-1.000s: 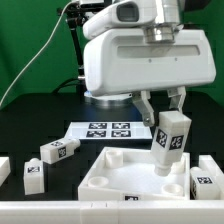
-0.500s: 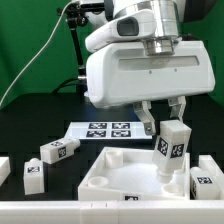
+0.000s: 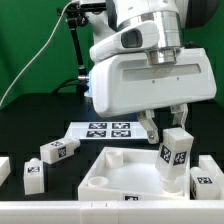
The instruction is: Assemble one leg
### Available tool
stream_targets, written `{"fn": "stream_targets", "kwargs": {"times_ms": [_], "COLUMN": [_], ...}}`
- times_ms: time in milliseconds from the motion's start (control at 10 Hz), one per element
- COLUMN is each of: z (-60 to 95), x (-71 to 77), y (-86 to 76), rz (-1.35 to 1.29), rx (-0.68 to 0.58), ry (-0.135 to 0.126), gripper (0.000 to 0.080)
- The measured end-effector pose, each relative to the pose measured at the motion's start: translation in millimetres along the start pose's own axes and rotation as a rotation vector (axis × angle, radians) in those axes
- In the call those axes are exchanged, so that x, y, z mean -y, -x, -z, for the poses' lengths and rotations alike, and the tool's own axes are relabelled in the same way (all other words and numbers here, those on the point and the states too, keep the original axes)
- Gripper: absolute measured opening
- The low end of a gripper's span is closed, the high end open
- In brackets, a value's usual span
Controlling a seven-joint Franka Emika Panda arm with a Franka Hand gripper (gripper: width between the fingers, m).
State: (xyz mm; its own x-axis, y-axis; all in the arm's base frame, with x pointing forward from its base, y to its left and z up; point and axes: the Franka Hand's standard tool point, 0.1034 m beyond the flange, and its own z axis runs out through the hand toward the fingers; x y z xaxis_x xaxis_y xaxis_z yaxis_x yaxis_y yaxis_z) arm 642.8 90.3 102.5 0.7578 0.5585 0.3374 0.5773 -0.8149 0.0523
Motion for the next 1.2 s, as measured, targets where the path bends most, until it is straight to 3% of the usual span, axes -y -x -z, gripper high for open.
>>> {"fn": "stream_targets", "kwargs": {"times_ms": [500,1000,1100,1200], "z": [-10.8,-12.5,-12.6,-12.7], "x": [10.9,4.2,4.1,4.1], "y": [0.4,-0.3,-0.1,0.0], "rz": [0.005,0.005,0.005,0.005], "rx": [0.001,-0.033,-0.033,-0.033], "ry": [-0.011,0.016,0.016,0.016], "gripper": [0.0275,0.0275,0.0336,0.0519]}}
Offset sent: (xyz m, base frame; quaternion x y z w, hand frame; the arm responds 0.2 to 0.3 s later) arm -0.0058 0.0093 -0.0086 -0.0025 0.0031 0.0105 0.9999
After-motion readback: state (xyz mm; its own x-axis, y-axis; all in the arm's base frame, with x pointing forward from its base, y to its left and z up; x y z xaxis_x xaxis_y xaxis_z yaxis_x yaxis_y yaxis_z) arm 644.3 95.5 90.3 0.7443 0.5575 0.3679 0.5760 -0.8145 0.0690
